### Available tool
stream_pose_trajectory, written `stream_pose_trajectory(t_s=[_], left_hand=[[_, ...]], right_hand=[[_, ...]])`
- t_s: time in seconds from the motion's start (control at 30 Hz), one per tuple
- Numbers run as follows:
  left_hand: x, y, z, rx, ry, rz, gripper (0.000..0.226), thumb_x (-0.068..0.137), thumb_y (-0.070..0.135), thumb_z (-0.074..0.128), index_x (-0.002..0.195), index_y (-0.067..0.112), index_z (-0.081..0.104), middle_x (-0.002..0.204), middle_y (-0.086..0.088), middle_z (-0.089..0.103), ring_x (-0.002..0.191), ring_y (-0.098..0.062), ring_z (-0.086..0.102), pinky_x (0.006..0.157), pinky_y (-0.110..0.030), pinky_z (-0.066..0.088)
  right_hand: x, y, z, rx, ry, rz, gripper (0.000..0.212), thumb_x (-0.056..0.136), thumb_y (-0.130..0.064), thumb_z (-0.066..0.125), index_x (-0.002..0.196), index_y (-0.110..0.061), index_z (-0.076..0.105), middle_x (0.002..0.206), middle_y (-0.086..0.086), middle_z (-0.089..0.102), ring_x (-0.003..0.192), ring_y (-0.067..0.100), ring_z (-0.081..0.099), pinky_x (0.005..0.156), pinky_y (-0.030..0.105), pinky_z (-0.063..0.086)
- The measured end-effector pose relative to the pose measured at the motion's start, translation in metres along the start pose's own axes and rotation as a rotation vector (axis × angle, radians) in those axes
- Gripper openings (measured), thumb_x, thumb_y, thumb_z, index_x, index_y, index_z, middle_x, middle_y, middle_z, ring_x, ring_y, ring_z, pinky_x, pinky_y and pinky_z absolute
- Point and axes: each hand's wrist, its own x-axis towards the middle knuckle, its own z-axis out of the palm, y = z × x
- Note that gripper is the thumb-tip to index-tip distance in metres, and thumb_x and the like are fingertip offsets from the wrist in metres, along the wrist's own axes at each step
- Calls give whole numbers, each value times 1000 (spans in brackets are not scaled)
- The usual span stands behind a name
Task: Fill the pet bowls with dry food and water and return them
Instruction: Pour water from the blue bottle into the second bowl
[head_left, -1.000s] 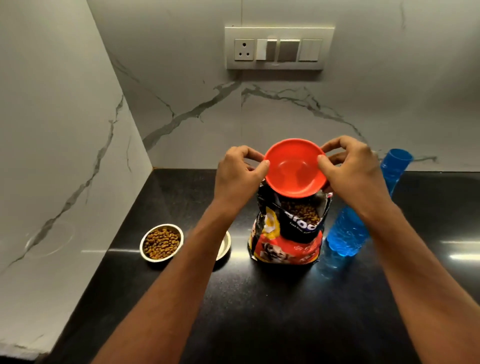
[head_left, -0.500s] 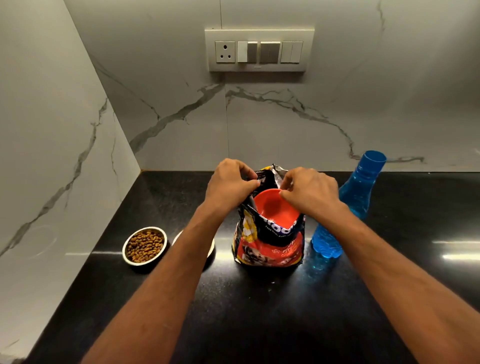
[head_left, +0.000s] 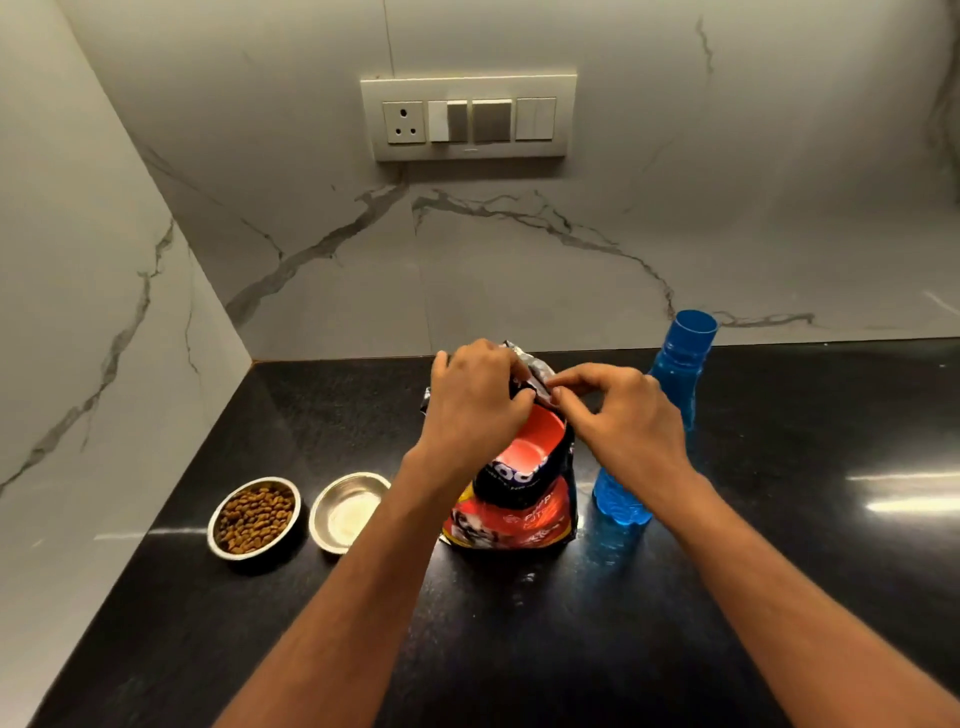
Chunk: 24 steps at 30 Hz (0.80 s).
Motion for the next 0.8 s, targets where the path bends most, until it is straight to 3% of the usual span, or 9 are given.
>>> stream_pose_trajectory(t_s=[0.1,0.2,0.3,0.4,0.47,0.53,0.63,0.7,0.8], left_hand=[[-9,25,11,-73,-87,89,18,86,31,63,100,22,67,108,1,65,106,-17,56,103,-40,38],[-24,53,32,-185,-142,163,24,86,24,64,109,17,64,114,-2,61,108,-16,55,96,-29,43],[-30,71,57,-255,-181,231,37,85,17,65,121,10,60,129,-5,56,120,-17,51,105,-27,39],[-31,79,79,-316,-236,193,69,86,18,65,146,6,33,152,-7,33,142,-15,29,117,-22,20],[-32,81,92,-402,-221,145,81,85,17,67,150,7,20,156,-6,25,145,-14,21,120,-26,17],[-32,80,103,-479,-200,63,84,84,16,68,151,11,18,155,-4,27,144,-12,23,119,-29,21],[-33,75,115,-560,-137,-3,83,80,12,68,149,17,22,149,-2,37,139,-9,33,115,-33,32],[-36,73,120,-607,-139,-2,84,79,9,67,149,19,23,149,0,37,139,-9,35,113,-31,36],[-45,74,123,-661,-115,-36,81,80,7,67,149,15,25,150,-2,37,140,-10,34,112,-28,37]], right_hand=[[-23,28,-6,281,115,35,11,84,-37,71,94,-35,74,84,-21,72,77,-1,66,66,30,56],[-36,65,-8,472,222,115,9,80,-29,76,89,-27,74,83,-9,73,80,9,70,72,42,59],[-39,93,-4,558,271,223,16,73,-36,78,79,-24,70,74,-4,70,67,10,66,64,40,56],[-38,111,-1,576,305,260,32,64,-45,79,72,-22,59,65,-5,59,56,5,51,55,32,46],[-37,119,1,568,308,235,41,60,-48,80,81,-23,56,76,-4,57,64,5,52,60,27,48],[-35,128,4,530,243,206,59,57,-49,82,104,-25,55,100,-4,59,86,5,57,74,21,49],[-30,143,10,548,-11,203,87,55,-41,88,130,-28,45,125,-7,57,113,4,55,90,22,47],[-28,148,14,564,-126,190,86,60,-25,89,132,-30,43,121,-12,60,113,2,58,90,20,48],[-27,148,16,593,-140,123,78,63,-17,89,129,-21,47,114,-9,64,105,-2,62,83,13,51]])
